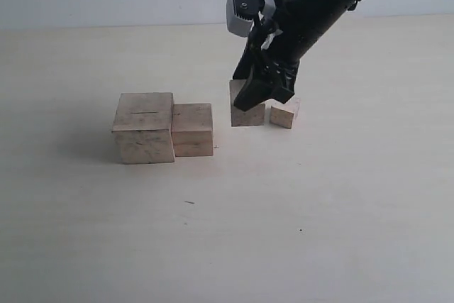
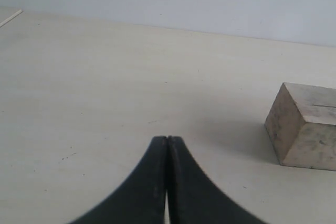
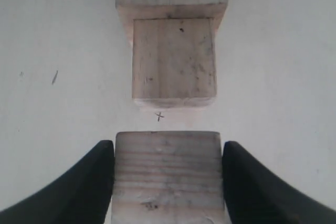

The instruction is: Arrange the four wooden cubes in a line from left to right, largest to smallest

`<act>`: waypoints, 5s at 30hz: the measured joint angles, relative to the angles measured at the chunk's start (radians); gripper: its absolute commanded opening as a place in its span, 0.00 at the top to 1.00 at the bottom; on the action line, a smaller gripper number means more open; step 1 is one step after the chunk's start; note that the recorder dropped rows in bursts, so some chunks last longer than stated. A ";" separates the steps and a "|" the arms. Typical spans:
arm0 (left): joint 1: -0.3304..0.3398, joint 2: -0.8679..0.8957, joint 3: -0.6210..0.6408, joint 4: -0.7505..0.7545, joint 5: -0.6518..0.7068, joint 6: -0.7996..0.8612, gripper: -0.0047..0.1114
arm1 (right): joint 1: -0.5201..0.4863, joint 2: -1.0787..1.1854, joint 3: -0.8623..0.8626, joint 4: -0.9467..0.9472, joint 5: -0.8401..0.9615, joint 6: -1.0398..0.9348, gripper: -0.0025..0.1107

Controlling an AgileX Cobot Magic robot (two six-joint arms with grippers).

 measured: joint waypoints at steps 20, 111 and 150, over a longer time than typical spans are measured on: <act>0.000 0.000 0.000 0.000 0.000 0.000 0.96 | 0.000 0.118 0.004 0.066 -0.015 -0.032 0.88; 0.000 0.000 0.000 0.000 0.000 0.000 0.96 | 0.031 0.143 0.004 -0.163 -0.118 1.084 0.98; 0.000 0.000 0.000 0.000 0.000 0.000 0.96 | 0.053 0.143 0.004 -0.187 -0.059 1.174 0.98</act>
